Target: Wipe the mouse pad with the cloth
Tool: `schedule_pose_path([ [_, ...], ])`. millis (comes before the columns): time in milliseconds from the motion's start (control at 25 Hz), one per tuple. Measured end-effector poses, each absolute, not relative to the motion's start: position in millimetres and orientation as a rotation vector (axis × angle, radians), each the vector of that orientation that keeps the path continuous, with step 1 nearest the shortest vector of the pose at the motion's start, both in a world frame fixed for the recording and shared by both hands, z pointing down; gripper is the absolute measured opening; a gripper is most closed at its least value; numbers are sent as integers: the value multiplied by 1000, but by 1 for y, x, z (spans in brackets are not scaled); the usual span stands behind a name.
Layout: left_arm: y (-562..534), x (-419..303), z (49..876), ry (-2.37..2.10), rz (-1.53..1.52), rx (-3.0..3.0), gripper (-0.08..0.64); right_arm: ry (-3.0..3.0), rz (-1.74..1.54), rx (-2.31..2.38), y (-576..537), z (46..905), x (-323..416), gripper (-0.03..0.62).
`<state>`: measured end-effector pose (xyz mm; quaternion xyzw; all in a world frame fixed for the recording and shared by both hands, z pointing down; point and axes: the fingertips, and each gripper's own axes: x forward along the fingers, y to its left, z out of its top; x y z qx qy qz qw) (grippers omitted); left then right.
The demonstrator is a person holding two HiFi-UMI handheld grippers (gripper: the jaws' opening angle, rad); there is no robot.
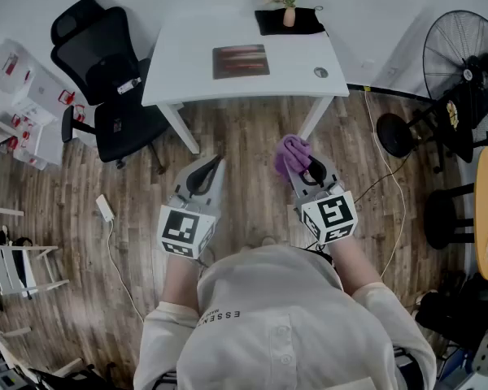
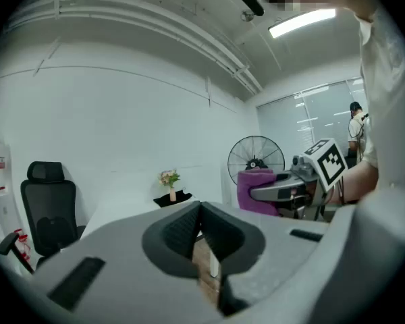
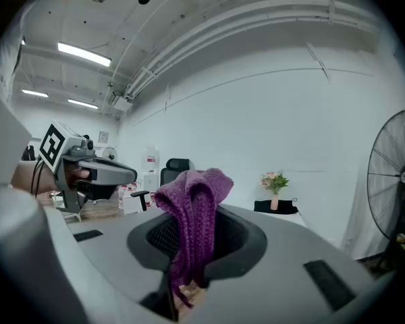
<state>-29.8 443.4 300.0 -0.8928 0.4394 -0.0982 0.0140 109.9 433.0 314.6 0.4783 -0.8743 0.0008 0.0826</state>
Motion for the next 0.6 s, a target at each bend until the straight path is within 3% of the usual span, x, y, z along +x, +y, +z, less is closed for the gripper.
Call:
schedule_pose_path([
  [600,440,-56,308,1349,-288,-2819,1,-2639,7,1433,432,316,82,94],
])
